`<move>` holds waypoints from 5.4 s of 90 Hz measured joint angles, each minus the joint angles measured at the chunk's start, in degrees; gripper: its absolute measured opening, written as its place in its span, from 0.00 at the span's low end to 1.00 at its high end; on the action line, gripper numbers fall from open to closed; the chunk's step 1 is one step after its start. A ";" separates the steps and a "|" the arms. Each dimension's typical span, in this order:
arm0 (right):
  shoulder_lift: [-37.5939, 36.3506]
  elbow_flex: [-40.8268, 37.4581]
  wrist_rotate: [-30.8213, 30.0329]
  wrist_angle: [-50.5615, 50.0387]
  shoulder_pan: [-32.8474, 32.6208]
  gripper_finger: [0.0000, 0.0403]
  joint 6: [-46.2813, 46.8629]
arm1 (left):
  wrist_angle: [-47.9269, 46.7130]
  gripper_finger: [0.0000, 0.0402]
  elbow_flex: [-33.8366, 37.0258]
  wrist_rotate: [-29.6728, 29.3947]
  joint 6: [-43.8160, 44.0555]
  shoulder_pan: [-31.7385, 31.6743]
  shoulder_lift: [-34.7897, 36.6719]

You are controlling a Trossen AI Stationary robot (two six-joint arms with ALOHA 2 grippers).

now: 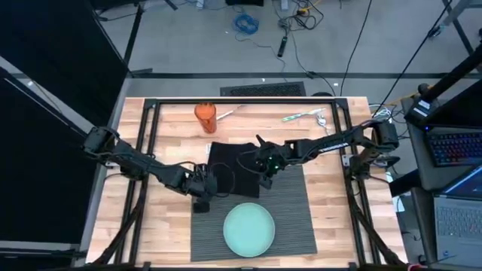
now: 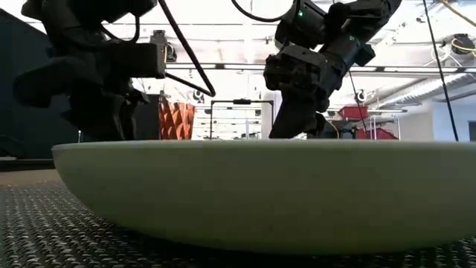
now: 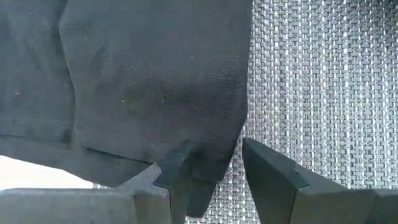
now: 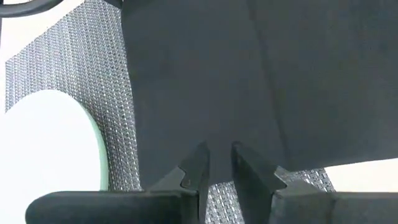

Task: Set table place
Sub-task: Fold the black napkin

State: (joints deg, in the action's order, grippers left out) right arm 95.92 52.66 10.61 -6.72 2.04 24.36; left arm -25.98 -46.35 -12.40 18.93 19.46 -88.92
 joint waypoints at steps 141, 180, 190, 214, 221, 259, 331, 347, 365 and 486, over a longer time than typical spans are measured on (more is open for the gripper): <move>0.00 0.00 -0.03 -0.44 0.24 0.13 -0.54 | 0.66 0.08 -3.06 5.11 4.76 0.02 -3.41; 0.00 0.00 -0.02 -0.44 0.24 0.13 -1.07 | 1.03 0.14 -3.06 4.85 4.50 0.02 -3.41; 0.00 0.00 -0.02 -0.44 0.26 0.13 -1.10 | 1.03 0.09 -3.06 4.93 4.38 0.00 -3.41; 0.00 0.00 -0.04 -0.42 0.26 0.13 -1.29 | 1.22 0.00 -3.13 5.77 4.25 0.00 -3.28; 0.00 0.00 -0.02 -0.42 0.28 0.13 -1.29 | 1.16 0.00 -3.13 5.73 4.29 0.00 -2.61; 0.00 0.02 -0.04 -0.41 0.28 0.13 -1.51 | -7.98 0.00 -3.15 0.36 4.81 -0.63 3.61; 0.00 0.02 0.23 -0.73 0.28 0.13 -1.66 | -16.63 0.12 -3.15 2.91 10.85 -1.78 2.82; 0.00 0.02 0.26 -1.68 0.26 0.13 -1.58 | -17.05 0.26 -3.15 1.22 12.26 -2.23 2.80; 0.00 0.02 1.87 -1.77 0.24 0.14 -1.71 | -18.99 0.37 -3.15 0.70 19.18 -2.50 2.80; 8.31 0.11 1.25 14.58 -8.15 0.26 -11.69 | -22.33 0.39 1.81 -25.41 28.38 7.64 8.84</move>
State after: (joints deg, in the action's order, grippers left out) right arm 104.22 52.77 11.86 7.86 -6.11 12.67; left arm -48.31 -44.53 -37.82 47.31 27.11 -80.09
